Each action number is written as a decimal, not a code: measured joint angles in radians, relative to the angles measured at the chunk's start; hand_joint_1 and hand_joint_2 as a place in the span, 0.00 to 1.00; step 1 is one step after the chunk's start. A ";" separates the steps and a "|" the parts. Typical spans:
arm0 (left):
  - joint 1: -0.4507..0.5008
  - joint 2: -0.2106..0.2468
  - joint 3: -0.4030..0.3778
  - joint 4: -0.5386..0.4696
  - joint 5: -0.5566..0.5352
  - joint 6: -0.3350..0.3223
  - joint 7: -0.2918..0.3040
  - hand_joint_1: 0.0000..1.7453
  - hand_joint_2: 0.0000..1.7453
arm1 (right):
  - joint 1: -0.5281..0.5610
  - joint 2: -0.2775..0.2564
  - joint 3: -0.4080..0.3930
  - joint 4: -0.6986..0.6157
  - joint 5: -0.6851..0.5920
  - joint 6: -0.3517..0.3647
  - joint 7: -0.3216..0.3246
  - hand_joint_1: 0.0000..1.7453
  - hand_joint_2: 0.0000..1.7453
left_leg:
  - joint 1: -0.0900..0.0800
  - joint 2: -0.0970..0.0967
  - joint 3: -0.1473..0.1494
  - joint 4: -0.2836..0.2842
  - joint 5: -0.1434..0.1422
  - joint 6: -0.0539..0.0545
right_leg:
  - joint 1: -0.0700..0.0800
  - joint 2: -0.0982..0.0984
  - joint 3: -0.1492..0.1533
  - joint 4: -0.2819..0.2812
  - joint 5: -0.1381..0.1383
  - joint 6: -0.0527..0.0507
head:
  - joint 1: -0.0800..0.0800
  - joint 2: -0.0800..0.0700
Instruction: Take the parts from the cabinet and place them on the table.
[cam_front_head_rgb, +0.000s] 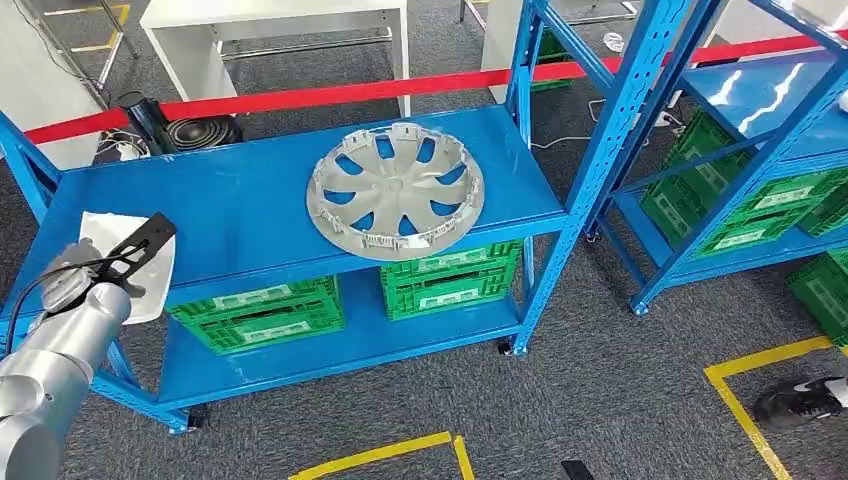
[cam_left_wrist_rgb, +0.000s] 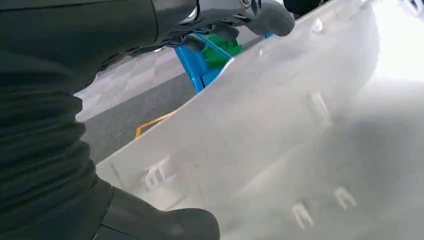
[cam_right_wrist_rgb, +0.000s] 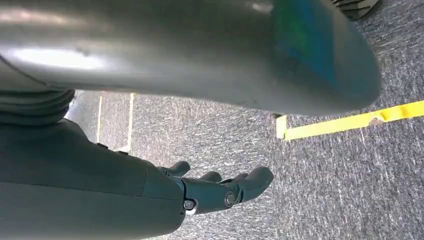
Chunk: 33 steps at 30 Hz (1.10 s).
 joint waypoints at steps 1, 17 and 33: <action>0.000 0.000 0.000 0.000 0.000 0.000 0.000 0.00 1.00 | 0.000 0.000 0.000 0.000 0.000 0.000 0.000 0.00 0.00 | 0.000 0.000 0.000 0.000 0.000 0.000 | 0.000 0.000 0.000 0.000 0.000 0.000 | 0.000 0.000; -0.006 -0.008 0.026 0.000 0.006 -0.075 0.018 0.00 1.00 | -0.001 0.000 -0.001 0.000 0.003 0.000 0.000 0.00 0.00 | 0.000 0.000 0.000 0.000 0.000 0.000 | 0.000 0.000 0.000 0.000 0.000 0.000 | 0.000 0.000; -0.005 -0.025 0.085 0.000 0.027 0.290 0.001 0.00 1.00 | 0.000 0.001 -0.026 0.000 0.002 -0.005 -0.005 0.00 0.00 | 0.000 0.000 0.000 0.000 0.000 0.000 | 0.000 0.000 0.000 0.000 0.000 0.000 | 0.000 0.000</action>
